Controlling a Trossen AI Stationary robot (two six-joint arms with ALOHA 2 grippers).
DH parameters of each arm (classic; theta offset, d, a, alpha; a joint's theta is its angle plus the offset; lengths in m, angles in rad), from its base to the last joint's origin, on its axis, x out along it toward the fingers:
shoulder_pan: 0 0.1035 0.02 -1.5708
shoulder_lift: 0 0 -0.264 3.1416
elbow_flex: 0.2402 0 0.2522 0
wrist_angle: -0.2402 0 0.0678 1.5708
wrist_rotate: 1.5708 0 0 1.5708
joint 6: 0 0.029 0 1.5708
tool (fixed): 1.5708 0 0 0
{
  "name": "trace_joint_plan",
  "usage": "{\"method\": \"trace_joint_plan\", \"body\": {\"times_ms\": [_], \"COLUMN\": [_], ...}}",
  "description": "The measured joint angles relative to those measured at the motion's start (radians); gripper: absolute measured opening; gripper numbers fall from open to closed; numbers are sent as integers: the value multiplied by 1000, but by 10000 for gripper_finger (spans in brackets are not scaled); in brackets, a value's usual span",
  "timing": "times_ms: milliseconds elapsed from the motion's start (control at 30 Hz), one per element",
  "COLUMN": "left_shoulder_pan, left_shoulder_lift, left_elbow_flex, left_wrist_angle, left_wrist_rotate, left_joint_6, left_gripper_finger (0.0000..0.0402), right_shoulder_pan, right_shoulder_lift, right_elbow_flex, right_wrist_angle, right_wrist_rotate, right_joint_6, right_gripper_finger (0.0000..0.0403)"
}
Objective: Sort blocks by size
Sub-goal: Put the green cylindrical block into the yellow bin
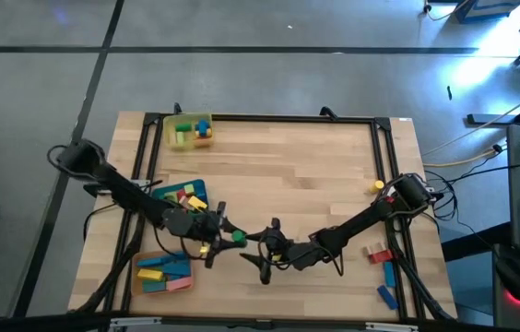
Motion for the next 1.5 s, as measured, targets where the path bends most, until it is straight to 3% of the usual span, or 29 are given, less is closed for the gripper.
{"method": "trace_joint_plan", "body": {"times_ms": [300, 433, 633, 1033, 1300, 1500], "left_shoulder_pan": [101, 210, 429, 920, 1183, 1308], "left_shoulder_lift": [-301, -406, -487, -424, -308, -173], "left_elbow_flex": [0, 0, 0, 0, 111, 212], "left_wrist_angle": [-512, -713, -874, -924, -1077, -1116], "left_wrist_rotate": [-91, -112, -121, -118, 58, 109], "left_joint_6": [11, 11, 16, 64, 40, 55], "left_gripper_finger": [120, 120, 120, 125, 122, 126], "right_shoulder_pan": [0, 0, 0, -1, -2, -2], "right_shoulder_lift": [0, 0, 0, 0, 0, -1], "right_elbow_flex": [0, 0, 0, 0, 0, 0], "right_wrist_angle": [-40, -51, -54, -87, -109, -144], "right_wrist_rotate": [0, 7, 8, 8, 8, 8], "right_joint_6": [-10, -9, -10, 2, 11, 32], "right_gripper_finger": [301, 303, 303, 303, 303, 303]}}
